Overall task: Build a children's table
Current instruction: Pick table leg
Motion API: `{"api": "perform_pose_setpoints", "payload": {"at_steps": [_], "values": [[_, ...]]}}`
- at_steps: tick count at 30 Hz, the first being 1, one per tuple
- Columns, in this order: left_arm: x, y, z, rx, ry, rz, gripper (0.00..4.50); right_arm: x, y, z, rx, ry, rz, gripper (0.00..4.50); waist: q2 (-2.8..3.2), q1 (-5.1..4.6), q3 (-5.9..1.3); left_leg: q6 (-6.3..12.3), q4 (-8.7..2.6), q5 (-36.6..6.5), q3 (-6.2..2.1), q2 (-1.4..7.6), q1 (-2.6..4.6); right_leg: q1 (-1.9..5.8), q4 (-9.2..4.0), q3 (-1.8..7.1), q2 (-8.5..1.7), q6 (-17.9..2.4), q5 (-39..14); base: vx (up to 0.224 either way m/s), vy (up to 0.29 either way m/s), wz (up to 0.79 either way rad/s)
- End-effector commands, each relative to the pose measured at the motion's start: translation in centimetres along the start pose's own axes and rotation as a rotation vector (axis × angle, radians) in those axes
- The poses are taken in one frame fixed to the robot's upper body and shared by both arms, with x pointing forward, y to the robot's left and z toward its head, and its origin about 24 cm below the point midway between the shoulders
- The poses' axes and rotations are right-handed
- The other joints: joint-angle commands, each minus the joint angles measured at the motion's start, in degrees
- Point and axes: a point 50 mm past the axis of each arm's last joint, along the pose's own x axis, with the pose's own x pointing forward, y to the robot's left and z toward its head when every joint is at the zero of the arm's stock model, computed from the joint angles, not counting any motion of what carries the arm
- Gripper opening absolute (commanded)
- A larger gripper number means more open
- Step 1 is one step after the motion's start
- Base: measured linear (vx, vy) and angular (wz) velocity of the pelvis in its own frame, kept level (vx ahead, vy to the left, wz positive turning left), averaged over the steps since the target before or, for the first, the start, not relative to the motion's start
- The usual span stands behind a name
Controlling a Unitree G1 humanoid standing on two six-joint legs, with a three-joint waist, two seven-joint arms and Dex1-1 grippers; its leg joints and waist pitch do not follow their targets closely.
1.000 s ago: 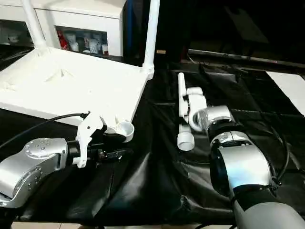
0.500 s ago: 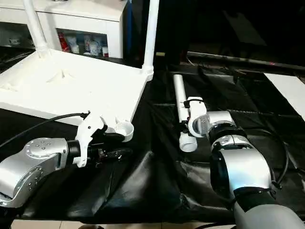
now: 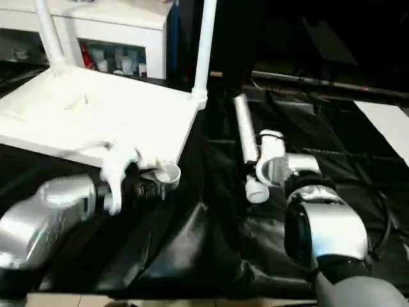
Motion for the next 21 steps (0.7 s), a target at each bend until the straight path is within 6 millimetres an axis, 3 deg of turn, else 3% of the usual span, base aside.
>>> {"api": "perform_pose_setpoints", "payload": {"at_steps": [1,2,4,5,6,7,8,9,11,12,17,19,21], "values": [[0.7,-0.2,1.6,-0.067,-0.086,-0.014,3.95,-1.0,0.1,3.8,0.045,-0.253,0.021,1.93,0.07,0.31,-4.19,-4.49,-4.03,-18.28,-0.59,1.79,1.50,1.99,-5.11,2.28,-3.91,-7.09,-18.26,0.000,0.000,0.00],[0.7,-0.2,1.6,-0.067,-0.086,-0.014,4.07,-1.0,0.1,3.8,0.045,-0.253,0.021,1.93,-0.06,0.44,-4.13,-4.10,-4.10,-17.53,-0.41,1.73,1.36,2.11,-5.19,2.35,-3.86,-7.17,-17.30,0.000,0.000,0.00],[1.6,-1.0,3.6,-0.172,-0.174,-0.090,4.31,-2.7,1.4,6.1,0.030,-0.510,0.108,1.91,-0.50,0.79,-4.21,-3.14,-3.98,-14.17,-0.25,1.64,0.98,2.38,-4.75,2.40,-3.78,-7.52,-13.37,0.000,0.000,0.00],[1.6,-1.0,3.6,-0.172,-0.174,-0.090,4.34,-2.7,1.4,6.1,0.030,-0.510,0.108,1.91,-0.54,0.81,-4.38,-2.46,-3.98,-12.40,-0.44,1.77,0.88,2.54,-4.41,2.35,-3.81,-7.73,-11.18,0.000,0.000,0.00],[2.0,-1.4,4.5,-0.226,-0.220,-0.128,4.42,-4.2,3.0,6.4,-0.067,-0.644,0.203,1.91,-0.96,1.00,-4.41,-1.66,-3.93,-10.78,-0.24,1.65,0.77,2.73,-4.50,2.30,-3.64,-7.45,-9.78,0.000,0.000,0.00],[2.3,-1.5,5.0,-0.250,-0.238,-0.138,4.47,-5.3,4.0,6.5,-0.139,-0.732,0.261,1.91,-0.96,1.00,-4.41,-1.66,-3.93,-10.78,-0.24,1.65,0.77,2.73,-4.50,2.30,-3.64,-7.45,-9.78,0.000,0.000,0.00],[2.5,-1.6,5.3,-0.267,-0.250,-0.144,4.50,-6.2,4.9,6.5,-0.194,-0.801,0.306,1.91,-1.32,1.52,-4.46,-0.01,-3.72,-8.17,-0.28,1.82,0.76,2.90,-4.16,2.41,-3.85,-7.69,-5.93,0.000,0.000,0.00],[2.8,-1.7,5.9,-0.292,-0.269,-0.157,4.50,-7.4,6.5,6.0,-0.270,-0.859,0.398,1.91,-1.17,1.76,-4.59,0.74,-3.70,-6.05,-0.38,1.75,0.66,3.18,-3.86,2.30,-3.62,-7.71,-3.47,0.000,0.000,0.00],[2.9,-1.7,6.3,-0.295,-0.282,-0.164,4.50,-7.9,7.4,5.7,-0.290,-0.868,0.455,1.91,-1.21,1.43,-4.59,1.21,-3.87,-6.20,-0.55,1.81,0.74,3.17,-3.82,2.16,-3.45,-8.21,-3.36,0.000,0.000,0.00],[2.9,-1.8,7.4,-0.302,-0.323,-0.186,4.50,-8.3,8.6,4.8,-0.291,-0.820,0.577,1.90,-1.14,1.49,-4.46,1.41,-3.87,-7.83,-0.42,1.93,1.22,2.79,-4.08,2.27,-3.43,-8.69,-4.38,0.000,0.000,0.00],[3.0,-2.2,9.0,-0.326,-0.366,-0.244,4.50,-8.9,9.7,3.4,-0.328,-0.773,0.705,1.89,-0.90,2.31,-4.13,-0.80,-4.32,-12.25,-0.53,2.24,1.69,2.40,-4.59,2.34,-3.60,-8.60,-8.40,0.000,0.000,0.00],[3.2,-2.2,9.4,-0.342,-0.360,-0.258,4.50,-9.4,10.1,2.7,-0.354,-0.759,0.753,1.89,-0.22,2.91,-3.97,-2.02,-4.52,-14.35,-0.55,2.26,2.04,2.17,-4.83,2.44,-3.52,-8.25,-9.22,0.000,0.000,0.00],[3.4,-2.1,9.4,-0.367,-0.359,-0.256,4.50,-9.6,10.4,2.4,-0.378,-0.741,0.789,1.89,-0.64,3.08,-4.03,-2.75,-4.76,-15.22,-0.75,2.27,1.80,2.45,-4.93,2.36,-3.55,-7.57,-10.10,0.000,0.000,0.00]]}}
